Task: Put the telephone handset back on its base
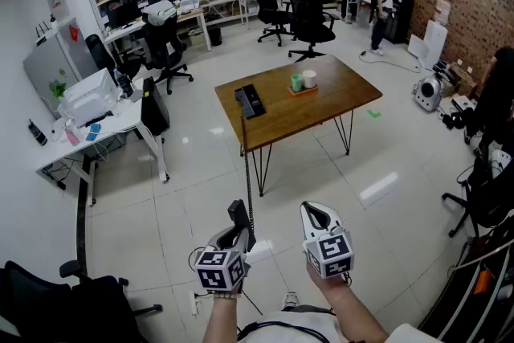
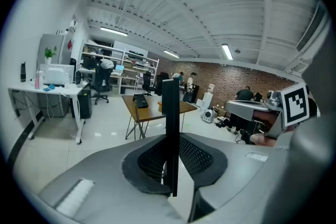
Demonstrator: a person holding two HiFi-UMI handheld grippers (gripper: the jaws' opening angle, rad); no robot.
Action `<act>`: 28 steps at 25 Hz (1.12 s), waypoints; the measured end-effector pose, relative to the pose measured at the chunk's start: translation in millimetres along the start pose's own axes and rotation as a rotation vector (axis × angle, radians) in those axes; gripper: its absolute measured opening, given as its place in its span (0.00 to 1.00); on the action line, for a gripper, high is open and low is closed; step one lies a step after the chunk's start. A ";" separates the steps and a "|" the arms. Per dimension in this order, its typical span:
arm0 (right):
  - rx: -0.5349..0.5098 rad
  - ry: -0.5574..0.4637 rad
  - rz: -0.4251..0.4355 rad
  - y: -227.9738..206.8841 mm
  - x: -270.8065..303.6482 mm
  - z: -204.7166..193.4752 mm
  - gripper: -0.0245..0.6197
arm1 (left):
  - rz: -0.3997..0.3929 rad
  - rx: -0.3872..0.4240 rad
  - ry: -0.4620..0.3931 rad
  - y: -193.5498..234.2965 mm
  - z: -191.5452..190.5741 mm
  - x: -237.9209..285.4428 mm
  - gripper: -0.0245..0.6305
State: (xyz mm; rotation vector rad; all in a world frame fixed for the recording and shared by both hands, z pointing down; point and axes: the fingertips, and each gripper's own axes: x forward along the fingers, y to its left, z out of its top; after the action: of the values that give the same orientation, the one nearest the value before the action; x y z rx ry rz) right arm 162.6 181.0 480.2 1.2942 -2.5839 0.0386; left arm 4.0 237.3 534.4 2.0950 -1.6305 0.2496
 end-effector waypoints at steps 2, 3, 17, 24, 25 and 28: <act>-0.006 -0.001 0.012 -6.3 5.2 1.3 0.04 | 0.010 -0.001 0.003 -0.4 2.7 7.9 0.14; -0.007 -0.001 0.016 -9.5 6.9 1.2 0.04 | 0.015 -0.003 0.004 -0.9 3.3 11.2 0.14; 0.011 0.011 0.025 -44.5 53.8 -2.9 0.04 | 0.010 -0.018 0.020 10.3 18.3 65.1 0.14; 0.015 0.008 0.006 -71.6 117.3 11.6 0.04 | -0.027 -0.030 0.039 43.4 47.6 122.2 0.14; 0.018 0.006 0.002 -75.4 128.9 15.3 0.04 | -0.031 -0.031 0.040 49.6 54.2 130.6 0.14; 0.032 0.004 -0.009 -85.1 164.1 27.2 0.04 | -0.046 -0.025 0.044 67.7 76.0 154.2 0.14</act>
State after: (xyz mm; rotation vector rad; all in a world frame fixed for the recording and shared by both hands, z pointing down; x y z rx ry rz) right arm 130.0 -3.0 484.9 1.3159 -2.5838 0.0809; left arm -28.3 56.0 549.7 2.0905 -1.5511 0.2565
